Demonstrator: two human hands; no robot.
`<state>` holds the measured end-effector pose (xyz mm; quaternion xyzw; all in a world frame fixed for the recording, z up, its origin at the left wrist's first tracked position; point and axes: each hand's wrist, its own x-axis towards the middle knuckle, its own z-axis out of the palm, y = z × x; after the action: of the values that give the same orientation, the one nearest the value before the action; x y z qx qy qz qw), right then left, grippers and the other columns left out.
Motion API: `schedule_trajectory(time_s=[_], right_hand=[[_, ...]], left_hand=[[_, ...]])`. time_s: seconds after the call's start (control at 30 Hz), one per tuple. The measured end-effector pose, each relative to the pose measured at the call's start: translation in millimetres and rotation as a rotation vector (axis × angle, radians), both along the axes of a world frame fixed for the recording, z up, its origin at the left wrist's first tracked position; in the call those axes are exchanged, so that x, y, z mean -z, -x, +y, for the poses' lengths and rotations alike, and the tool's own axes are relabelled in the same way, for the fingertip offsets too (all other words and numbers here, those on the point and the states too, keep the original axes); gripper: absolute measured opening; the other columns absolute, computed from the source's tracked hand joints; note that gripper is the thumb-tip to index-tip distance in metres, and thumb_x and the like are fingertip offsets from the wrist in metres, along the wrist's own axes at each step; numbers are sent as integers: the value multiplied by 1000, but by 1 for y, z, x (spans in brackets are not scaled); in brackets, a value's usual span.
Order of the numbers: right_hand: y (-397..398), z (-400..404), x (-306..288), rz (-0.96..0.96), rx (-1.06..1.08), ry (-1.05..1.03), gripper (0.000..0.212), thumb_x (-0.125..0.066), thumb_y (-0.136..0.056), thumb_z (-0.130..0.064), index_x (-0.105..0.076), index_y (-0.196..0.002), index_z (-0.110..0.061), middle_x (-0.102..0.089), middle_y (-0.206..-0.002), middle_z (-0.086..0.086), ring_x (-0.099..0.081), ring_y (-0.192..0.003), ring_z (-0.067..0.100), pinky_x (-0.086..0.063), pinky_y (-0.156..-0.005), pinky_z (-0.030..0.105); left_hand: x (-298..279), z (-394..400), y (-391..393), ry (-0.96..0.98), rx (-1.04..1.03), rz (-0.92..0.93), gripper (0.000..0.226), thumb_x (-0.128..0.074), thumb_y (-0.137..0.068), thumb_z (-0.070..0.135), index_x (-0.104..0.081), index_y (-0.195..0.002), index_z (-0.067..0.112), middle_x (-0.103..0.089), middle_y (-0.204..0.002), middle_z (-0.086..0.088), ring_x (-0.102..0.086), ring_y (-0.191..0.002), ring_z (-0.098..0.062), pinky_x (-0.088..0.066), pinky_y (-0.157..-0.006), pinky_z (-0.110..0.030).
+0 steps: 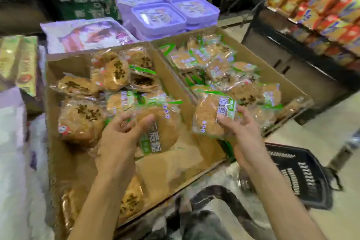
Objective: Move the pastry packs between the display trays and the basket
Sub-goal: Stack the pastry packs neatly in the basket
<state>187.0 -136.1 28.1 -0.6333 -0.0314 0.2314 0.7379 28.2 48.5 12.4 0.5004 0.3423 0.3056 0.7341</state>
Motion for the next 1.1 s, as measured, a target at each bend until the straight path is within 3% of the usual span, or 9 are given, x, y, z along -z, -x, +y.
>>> schedule_trajectory(time_s=[0.07,0.17,0.33,0.43,0.53,0.63,0.83,1.0,1.1], right_hand=[[4,-55,-1,3,148,12,43,-73,-84,1,-56,-123,-10,-75,-105,14,-70,-85,22,-55,-61,25],[14,-141,3,-10,388,24,41,-75,-78,-3,-61,-115,-13,-75,-94,11,-67,-77,23,-56,-62,29],[31,-280,31,31,741,-27,40,-71,-83,3,-59,-121,-5,-72,-104,21,-68,-82,26,-60,-64,30],[37,-356,61,77,868,-52,33,-67,-86,6,-59,-116,-4,-70,-107,24,-68,-78,25,-59,-64,32],[35,-428,91,144,966,-77,35,-67,-86,5,-56,-119,1,-68,-115,30,-66,-85,29,-55,-75,38],[26,-487,113,218,1047,-81,44,-69,-86,4,-55,-127,0,-73,-105,20,-70,-78,23,-57,-71,34],[-33,-553,149,315,1119,-89,43,-71,-87,2,-54,-126,-2,-73,-102,13,-71,-76,19,-58,-71,36],[-107,-565,190,411,1123,-51,33,-70,-88,1,-56,-116,-10,-68,-109,9,-70,-83,21,-55,-56,28],[-162,-570,226,512,1177,-13,39,-75,-85,-1,-56,-119,-8,-68,-116,16,-70,-94,31,-58,-69,36]], left_hand=[[1,-34,-30,55,144,-28,68,-91,-55,38,-68,-111,6,-72,-106,-22,-68,-92,-34,-53,-87,-52],[3,-96,-74,98,382,-48,58,-90,-68,25,-64,-114,1,-74,-104,-15,-71,-84,-25,-56,-74,-35],[14,-221,-136,98,655,-7,68,-94,-55,27,-64,-112,7,-75,-101,-10,-72,-78,-19,-59,-73,-38],[32,-303,-168,46,802,24,47,-81,-64,25,-65,-105,9,-77,-91,-7,-72,-72,-16,-60,-69,-35],[60,-376,-203,-4,880,93,46,-86,-64,23,-68,-104,8,-77,-96,-12,-73,-80,-23,-59,-84,-44],[86,-435,-233,-57,961,188,54,-93,-62,32,-72,-106,8,-77,-101,-13,-72,-94,-33,-56,-91,-49],[127,-503,-297,-161,1000,307,17,-80,-83,9,-67,-92,11,-72,-72,4,-67,-72,-17,-54,-76,-42],[161,-528,-389,-317,1074,406,30,-85,-80,20,-68,-103,10,-73,-97,-6,-69,-84,-18,-57,-74,-36],[193,-542,-462,-373,1156,438,29,-85,-80,21,-65,-98,12,-69,-91,3,-65,-75,-3,-51,-65,-21]])
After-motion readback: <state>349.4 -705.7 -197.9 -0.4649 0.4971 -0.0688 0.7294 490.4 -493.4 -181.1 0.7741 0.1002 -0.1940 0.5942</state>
